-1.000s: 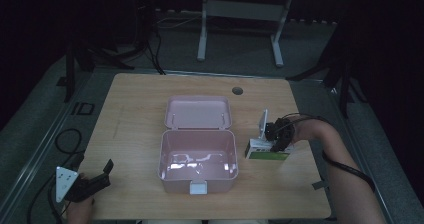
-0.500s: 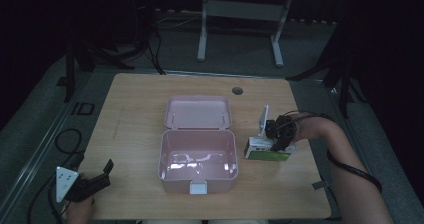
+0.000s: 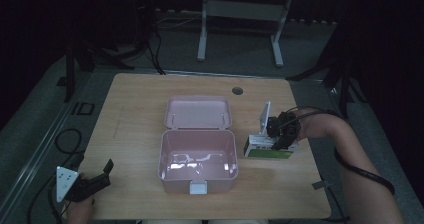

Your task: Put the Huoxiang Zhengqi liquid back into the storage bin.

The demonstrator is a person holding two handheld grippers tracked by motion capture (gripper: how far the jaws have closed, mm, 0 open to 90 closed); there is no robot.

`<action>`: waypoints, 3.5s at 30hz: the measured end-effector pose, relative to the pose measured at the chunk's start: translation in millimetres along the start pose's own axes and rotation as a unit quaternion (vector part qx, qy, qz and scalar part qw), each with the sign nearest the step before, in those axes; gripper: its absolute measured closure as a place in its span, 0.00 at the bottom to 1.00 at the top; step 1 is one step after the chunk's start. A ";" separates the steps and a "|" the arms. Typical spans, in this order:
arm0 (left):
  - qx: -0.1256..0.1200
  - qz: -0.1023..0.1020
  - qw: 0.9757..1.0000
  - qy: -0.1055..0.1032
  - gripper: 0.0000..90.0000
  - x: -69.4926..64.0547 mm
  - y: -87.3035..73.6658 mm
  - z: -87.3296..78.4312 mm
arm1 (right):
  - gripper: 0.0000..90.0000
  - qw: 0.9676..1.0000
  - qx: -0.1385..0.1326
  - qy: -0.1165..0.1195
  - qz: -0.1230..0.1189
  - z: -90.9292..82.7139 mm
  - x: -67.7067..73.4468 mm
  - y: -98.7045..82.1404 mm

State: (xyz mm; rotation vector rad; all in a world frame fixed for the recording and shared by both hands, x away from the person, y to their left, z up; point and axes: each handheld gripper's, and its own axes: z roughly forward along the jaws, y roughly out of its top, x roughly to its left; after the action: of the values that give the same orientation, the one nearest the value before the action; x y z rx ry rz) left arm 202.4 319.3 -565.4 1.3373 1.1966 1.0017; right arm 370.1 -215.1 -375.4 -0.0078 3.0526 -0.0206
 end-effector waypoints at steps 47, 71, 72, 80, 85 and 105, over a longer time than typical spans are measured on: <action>0.000 -0.002 1.000 -0.001 0.00 0.3 0.0 -0.1 | 0.69 0.999 -0.012 0.006 -0.053 -73.2 30.8 121.4; -0.003 -0.005 1.000 -0.002 0.00 1.3 -0.2 -0.7 | 0.69 0.995 -0.012 0.025 -0.091 -41.1 50.8 196.7; -0.003 -0.005 1.000 -0.002 0.00 1.3 -0.2 -0.7 | 0.69 0.995 -0.011 0.024 -0.093 -38.2 51.2 196.8; -0.001 -0.004 1.000 -0.002 0.00 1.2 0.0 -0.5 | 0.69 0.996 -0.003 0.038 -0.081 -8.8 51.2 195.9; -0.001 -0.004 1.000 -0.003 0.00 1.3 0.0 -0.5 | 0.69 0.996 -0.003 0.044 -0.073 6.3 50.6 194.9; 0.000 -0.003 1.000 -0.003 0.00 1.5 -0.1 -0.6 | 0.69 0.997 0.011 0.059 -0.048 62.7 55.2 190.4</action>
State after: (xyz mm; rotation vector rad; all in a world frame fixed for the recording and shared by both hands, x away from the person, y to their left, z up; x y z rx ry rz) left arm 202.0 320.8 -565.4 1.3340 1.1948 0.9919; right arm 319.8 -25.8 -445.4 -0.1573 3.1678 -0.0628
